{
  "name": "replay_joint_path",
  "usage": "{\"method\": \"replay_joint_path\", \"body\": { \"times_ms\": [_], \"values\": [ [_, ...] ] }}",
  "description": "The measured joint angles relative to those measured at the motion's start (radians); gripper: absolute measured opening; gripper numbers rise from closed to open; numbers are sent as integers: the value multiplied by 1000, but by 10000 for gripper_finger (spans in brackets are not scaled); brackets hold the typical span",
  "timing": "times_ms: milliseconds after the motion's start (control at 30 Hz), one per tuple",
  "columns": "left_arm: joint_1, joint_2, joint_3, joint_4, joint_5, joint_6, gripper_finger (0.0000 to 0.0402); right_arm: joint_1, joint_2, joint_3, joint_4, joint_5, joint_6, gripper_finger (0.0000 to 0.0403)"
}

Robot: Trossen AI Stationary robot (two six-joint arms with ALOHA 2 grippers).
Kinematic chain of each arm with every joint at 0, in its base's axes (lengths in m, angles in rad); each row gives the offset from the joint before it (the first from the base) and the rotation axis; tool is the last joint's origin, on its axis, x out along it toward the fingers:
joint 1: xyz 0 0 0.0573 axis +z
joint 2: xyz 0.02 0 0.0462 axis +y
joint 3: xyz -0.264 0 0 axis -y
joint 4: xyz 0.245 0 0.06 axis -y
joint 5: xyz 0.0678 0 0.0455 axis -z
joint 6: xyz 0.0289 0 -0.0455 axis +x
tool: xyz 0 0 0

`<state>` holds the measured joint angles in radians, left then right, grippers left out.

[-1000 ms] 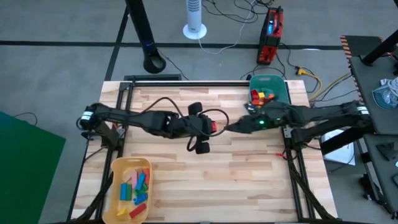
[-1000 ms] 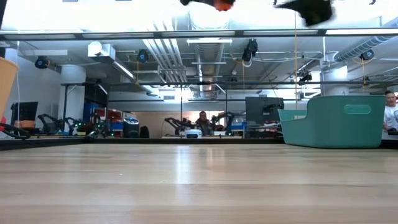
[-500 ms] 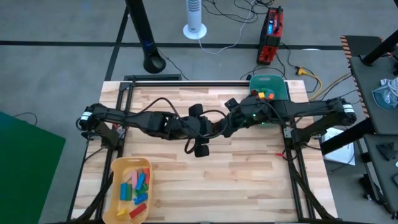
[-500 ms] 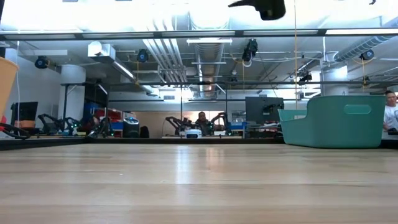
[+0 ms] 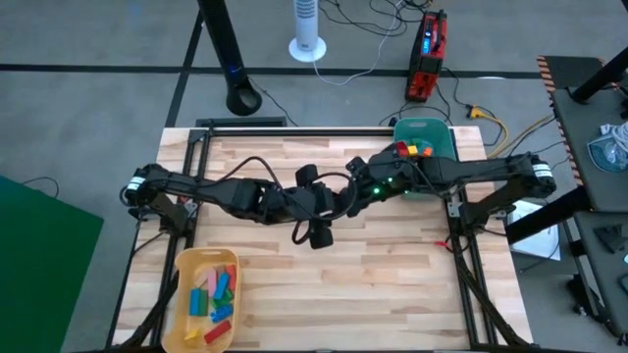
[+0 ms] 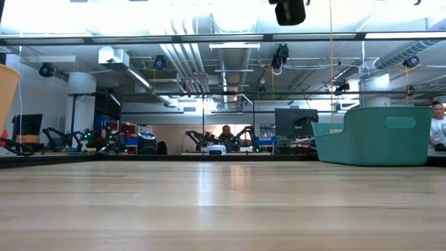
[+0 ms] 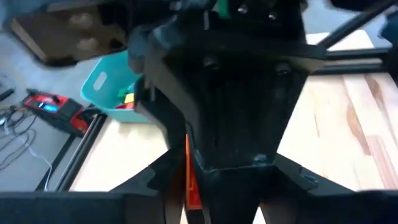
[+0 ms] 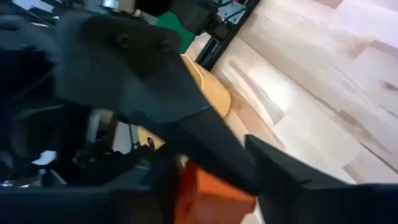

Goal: Sort blocks
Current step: Put the orange 4-stud game piece into the green bin, then return to Home Position

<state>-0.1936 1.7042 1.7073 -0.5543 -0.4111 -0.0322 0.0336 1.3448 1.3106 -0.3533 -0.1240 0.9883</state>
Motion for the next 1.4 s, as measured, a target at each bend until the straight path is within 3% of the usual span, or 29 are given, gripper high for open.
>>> {"method": "replay_joint_path", "body": {
  "times_ms": [100,133,233,367,467,633,700,833,967,1100,1233,1400],
  "values": [
    [-2,0,1,-5,-50,-54,154,-5,-6,0,-2,3,7,94],
    [-1,0,8,-22,-56,-60,159,-9,-8,0,-1,4,-1,86],
    [0,0,33,-108,-78,-67,176,-36,-17,6,-75,2,-39,87],
    [2,-1,86,-244,-151,-81,197,-104,-24,51,-352,-1,-109,87],
    [2,1,133,-367,-166,-104,206,-185,-14,77,-661,137,-198,87],
    [1,2,188,-487,-162,-168,209,-398,50,50,-1046,521,-297,87],
    [1,2,205,-510,-161,-172,209,-505,85,18,-1032,590,-350,87],
    [2,2,221,-510,-158,-177,210,-698,185,-42,-852,596,-514,92],
    [0,3,226,-513,-156,-227,210,-808,284,-45,-868,598,-540,165],
    [0,3,229,-543,-154,-283,210,-817,286,-46,-848,597,-573,236],
    [0,3,215,-541,-153,-352,210,-777,212,-45,-814,578,-563,283],
    [0,9,210,-541,-95,-404,210,-631,27,-86,-673,399,-575,311]
  ]
}}
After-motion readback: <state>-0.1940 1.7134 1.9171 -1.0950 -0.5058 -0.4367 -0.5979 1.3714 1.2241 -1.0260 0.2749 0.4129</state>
